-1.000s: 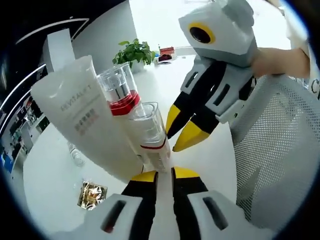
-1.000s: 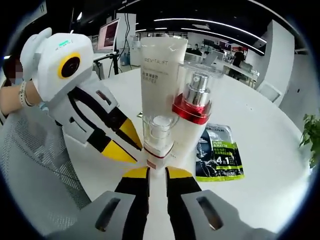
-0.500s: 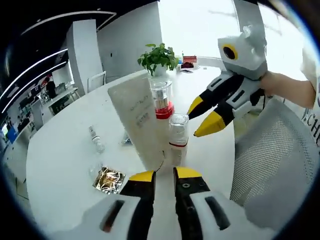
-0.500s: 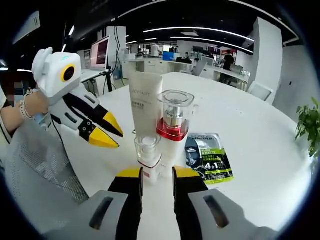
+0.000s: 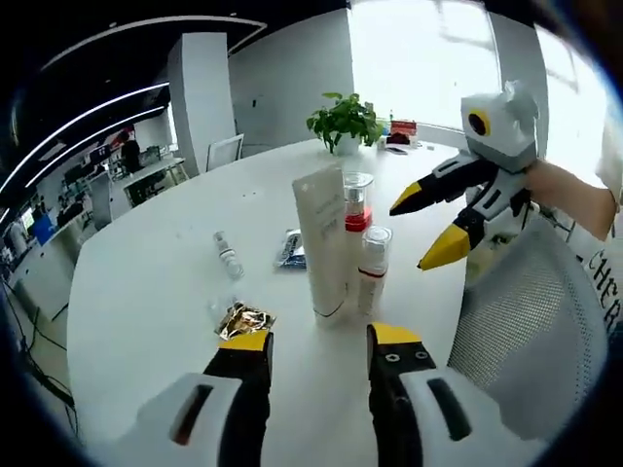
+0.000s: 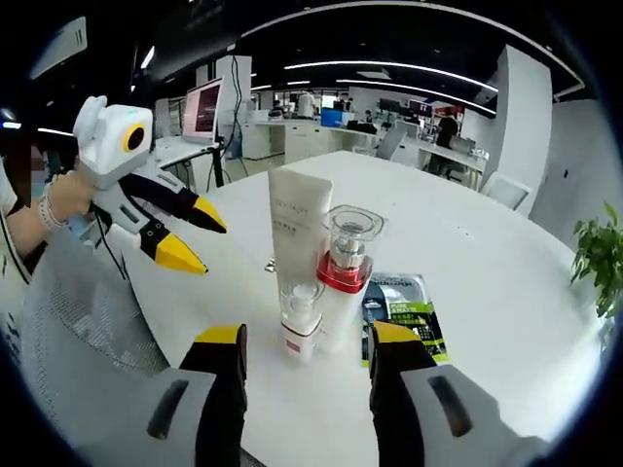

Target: Arrange the skincare products in the storage area until every visible bottle or jar stands upright without overlapping.

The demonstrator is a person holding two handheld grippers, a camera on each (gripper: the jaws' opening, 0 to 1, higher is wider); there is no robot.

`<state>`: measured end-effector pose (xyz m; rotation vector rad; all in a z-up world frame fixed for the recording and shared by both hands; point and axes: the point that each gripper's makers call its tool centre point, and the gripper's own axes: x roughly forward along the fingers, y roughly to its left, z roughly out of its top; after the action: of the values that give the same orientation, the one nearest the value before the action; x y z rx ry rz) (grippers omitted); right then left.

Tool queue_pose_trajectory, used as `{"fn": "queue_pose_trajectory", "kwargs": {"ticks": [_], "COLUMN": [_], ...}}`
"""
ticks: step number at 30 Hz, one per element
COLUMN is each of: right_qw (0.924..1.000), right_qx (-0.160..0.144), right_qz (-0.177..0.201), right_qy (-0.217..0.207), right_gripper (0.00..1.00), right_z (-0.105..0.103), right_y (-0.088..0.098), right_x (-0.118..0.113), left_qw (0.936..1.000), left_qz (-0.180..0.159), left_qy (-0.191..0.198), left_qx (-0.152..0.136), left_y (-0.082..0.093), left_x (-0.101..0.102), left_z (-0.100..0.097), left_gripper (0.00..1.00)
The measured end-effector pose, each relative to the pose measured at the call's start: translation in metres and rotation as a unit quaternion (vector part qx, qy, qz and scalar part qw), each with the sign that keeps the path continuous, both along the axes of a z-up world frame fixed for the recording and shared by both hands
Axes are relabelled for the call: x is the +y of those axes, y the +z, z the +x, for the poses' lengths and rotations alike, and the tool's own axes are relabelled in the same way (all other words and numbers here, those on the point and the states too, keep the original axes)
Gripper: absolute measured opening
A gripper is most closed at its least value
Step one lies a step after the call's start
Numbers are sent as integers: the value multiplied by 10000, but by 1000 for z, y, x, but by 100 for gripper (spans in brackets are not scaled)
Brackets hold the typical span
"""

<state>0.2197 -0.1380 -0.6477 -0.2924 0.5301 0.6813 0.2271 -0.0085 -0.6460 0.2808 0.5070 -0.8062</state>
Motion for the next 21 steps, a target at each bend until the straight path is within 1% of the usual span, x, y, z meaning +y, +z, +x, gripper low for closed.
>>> {"fn": "queue_pose_trajectory", "kwargs": {"ticks": [2,6,9,13,17,21], "right_qw": [10000,10000,9999,9999,9999,9997], "right_qx": [-13,-15,-18,-3,-7,-42], "right_qz": [-19,-73,-105,-119,-140,-191], "right_qy": [-16,-23,-52,-65,-96,-125], "right_gripper": [60,67,73,79,85,90], "right_z": [-1,-4,-5,-6,-8,-8], "right_y": [2,5,7,10,15,18], "right_x": [-1,-3,-4,-5,-5,-7], "left_qw": [10000,9997,9994,9988,9978,9968], "left_qz": [-13,-10,-31,-57,-106,-163], "left_qy": [98,224,342,490,645,786], "left_qx": [-10,13,36,69,50,9], "left_y": [4,8,11,14,19,23], "left_x": [3,11,23,31,41,49], "left_z": [-4,-9,-10,-13,-15,-17], "left_gripper": [40,45,49,52,61,67]}}
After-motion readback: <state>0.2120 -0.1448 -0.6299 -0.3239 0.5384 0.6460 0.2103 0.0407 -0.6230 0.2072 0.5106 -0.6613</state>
